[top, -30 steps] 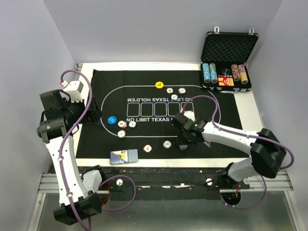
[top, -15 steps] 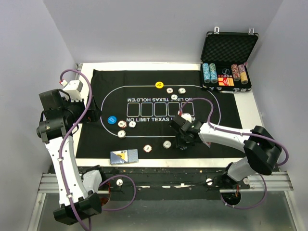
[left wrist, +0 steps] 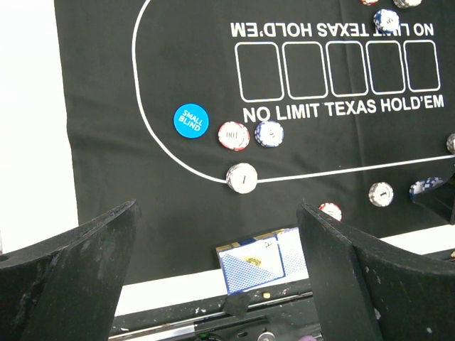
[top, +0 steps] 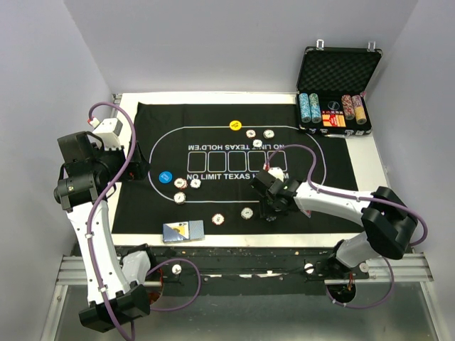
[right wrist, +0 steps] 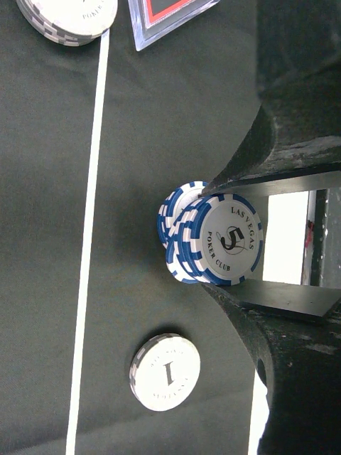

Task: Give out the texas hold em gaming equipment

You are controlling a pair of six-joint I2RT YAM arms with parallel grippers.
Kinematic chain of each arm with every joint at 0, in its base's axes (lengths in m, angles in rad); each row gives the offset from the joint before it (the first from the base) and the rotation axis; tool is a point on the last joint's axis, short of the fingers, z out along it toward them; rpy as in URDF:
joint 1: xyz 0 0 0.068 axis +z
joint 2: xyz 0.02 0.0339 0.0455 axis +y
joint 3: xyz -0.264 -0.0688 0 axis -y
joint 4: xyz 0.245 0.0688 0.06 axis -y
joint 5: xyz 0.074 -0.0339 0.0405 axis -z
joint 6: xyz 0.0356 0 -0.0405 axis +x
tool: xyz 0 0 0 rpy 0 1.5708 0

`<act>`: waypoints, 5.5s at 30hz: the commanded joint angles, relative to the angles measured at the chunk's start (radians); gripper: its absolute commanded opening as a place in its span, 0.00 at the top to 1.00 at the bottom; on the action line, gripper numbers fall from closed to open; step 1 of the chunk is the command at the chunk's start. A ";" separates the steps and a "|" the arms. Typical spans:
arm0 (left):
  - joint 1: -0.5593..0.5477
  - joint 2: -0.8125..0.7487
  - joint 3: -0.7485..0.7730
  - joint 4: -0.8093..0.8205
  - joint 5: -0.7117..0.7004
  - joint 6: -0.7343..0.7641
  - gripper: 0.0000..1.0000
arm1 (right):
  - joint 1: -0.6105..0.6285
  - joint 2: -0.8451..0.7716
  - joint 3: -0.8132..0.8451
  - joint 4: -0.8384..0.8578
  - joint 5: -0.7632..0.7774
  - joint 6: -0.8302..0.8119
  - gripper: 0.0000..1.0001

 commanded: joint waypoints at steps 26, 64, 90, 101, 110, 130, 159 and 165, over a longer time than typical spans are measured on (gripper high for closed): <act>0.007 -0.020 0.013 -0.015 -0.024 0.018 0.01 | -0.176 -0.102 0.165 -0.231 0.118 -0.033 0.54; 0.005 -0.008 0.000 -0.055 0.039 0.079 0.01 | -0.621 -0.062 0.193 -0.048 0.028 -0.094 0.22; -0.324 -0.193 -0.515 -0.187 -0.056 0.812 0.01 | -0.258 -0.157 0.194 0.143 -0.314 -0.208 0.13; -0.499 -0.119 -0.609 -0.072 -0.116 0.961 0.01 | -0.256 -0.197 0.167 0.177 -0.379 -0.232 0.13; -0.697 -0.028 -0.673 0.039 -0.188 0.934 0.01 | -0.256 -0.202 0.176 0.162 -0.354 -0.234 0.12; -0.811 0.009 -0.785 0.212 -0.226 0.907 0.01 | -0.256 -0.165 0.229 0.148 -0.330 -0.252 0.12; -0.823 -0.108 -0.624 0.041 -0.142 0.869 0.49 | -0.258 -0.192 0.156 0.232 -0.495 -0.164 0.12; -0.821 -0.063 -0.492 -0.053 -0.128 0.866 0.52 | -0.255 -0.222 0.023 0.483 -0.736 0.004 0.09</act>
